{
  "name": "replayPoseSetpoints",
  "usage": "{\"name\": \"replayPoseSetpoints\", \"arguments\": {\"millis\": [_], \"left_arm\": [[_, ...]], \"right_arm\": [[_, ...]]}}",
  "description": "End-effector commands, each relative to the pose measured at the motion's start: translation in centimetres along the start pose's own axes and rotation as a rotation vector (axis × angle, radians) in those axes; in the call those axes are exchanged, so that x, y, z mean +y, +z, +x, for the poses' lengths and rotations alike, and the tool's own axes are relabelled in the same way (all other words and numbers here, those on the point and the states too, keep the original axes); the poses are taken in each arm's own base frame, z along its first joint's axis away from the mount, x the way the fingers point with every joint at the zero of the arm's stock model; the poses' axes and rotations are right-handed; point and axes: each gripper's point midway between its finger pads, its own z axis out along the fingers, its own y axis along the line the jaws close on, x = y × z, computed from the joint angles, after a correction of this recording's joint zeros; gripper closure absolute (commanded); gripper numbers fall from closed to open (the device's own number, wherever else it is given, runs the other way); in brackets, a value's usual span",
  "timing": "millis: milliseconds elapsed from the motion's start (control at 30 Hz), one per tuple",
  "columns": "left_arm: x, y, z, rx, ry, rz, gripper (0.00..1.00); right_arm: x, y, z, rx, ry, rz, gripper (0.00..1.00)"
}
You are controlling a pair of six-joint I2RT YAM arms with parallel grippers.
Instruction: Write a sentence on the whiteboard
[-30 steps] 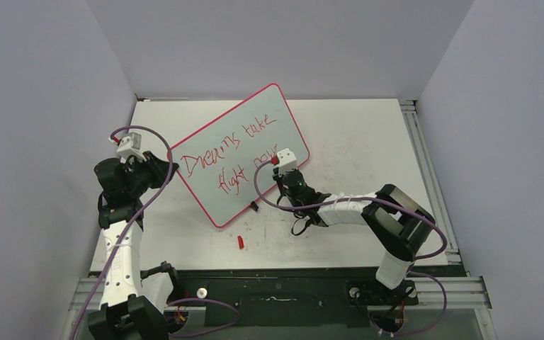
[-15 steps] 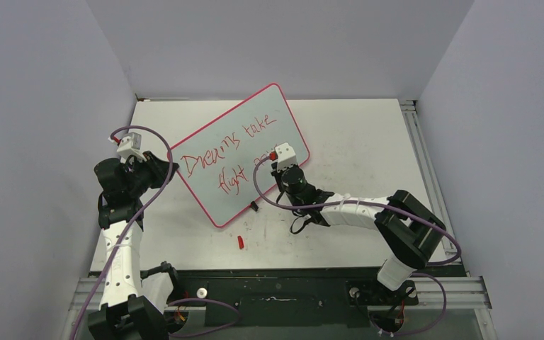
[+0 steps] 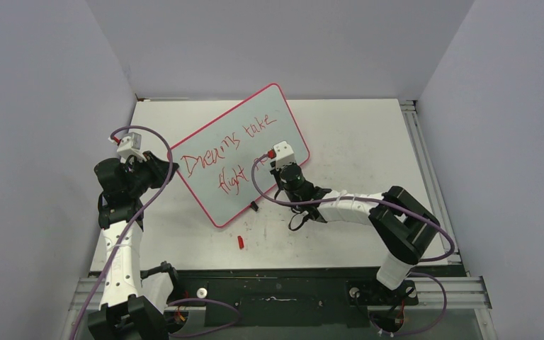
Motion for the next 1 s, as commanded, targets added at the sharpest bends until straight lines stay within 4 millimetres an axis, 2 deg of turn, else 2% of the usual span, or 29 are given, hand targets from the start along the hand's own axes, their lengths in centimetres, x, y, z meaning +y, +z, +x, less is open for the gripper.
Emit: {"name": "replayPoseSetpoints", "arguments": {"millis": [0, 500, 967], "left_arm": [[-1.1, -0.1, -0.1, 0.009, 0.018, 0.042, 0.87], [-1.1, 0.0, 0.0, 0.010, 0.018, 0.042, 0.87], [-1.2, -0.1, -0.1, 0.008, 0.019, 0.044, 0.87]], "right_arm": [[0.0, 0.8, -2.3, -0.052, 0.021, -0.003, 0.95], [0.1, 1.8, -1.0, -0.011, 0.013, -0.018, 0.95], [0.3, 1.1, 0.5, 0.015, 0.021, -0.031, 0.95]]}}
